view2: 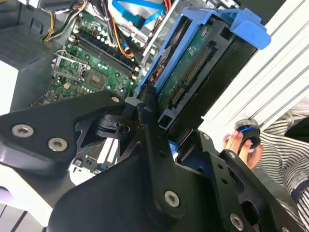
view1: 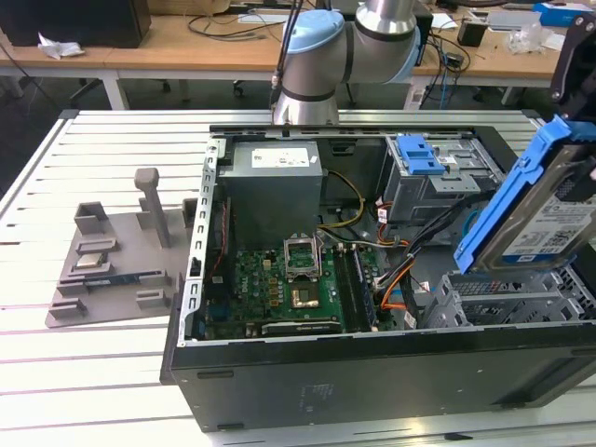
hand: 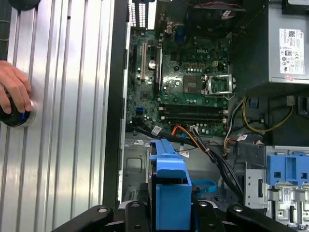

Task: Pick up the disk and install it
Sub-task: 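Pick up the disk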

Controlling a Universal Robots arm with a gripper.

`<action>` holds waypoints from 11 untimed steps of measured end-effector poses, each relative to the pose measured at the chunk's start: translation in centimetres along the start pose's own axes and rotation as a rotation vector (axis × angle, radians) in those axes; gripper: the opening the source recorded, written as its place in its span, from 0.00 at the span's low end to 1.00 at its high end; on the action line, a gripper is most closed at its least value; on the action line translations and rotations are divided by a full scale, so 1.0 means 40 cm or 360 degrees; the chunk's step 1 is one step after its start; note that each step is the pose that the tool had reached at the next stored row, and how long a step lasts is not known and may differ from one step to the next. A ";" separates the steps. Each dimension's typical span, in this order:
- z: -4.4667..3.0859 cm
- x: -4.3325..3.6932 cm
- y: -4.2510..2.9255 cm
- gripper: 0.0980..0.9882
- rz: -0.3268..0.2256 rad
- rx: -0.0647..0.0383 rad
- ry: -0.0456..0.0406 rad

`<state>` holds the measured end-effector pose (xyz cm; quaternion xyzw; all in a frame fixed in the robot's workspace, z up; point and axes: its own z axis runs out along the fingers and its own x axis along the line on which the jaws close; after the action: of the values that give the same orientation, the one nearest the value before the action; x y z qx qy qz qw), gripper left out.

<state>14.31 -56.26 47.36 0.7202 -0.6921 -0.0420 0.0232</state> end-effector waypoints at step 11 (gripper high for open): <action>-0.001 0.003 -0.012 0.30 0.0000 -0.0003 0.0000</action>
<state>14.80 -56.35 47.33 0.7202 -0.6921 -0.0426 0.0238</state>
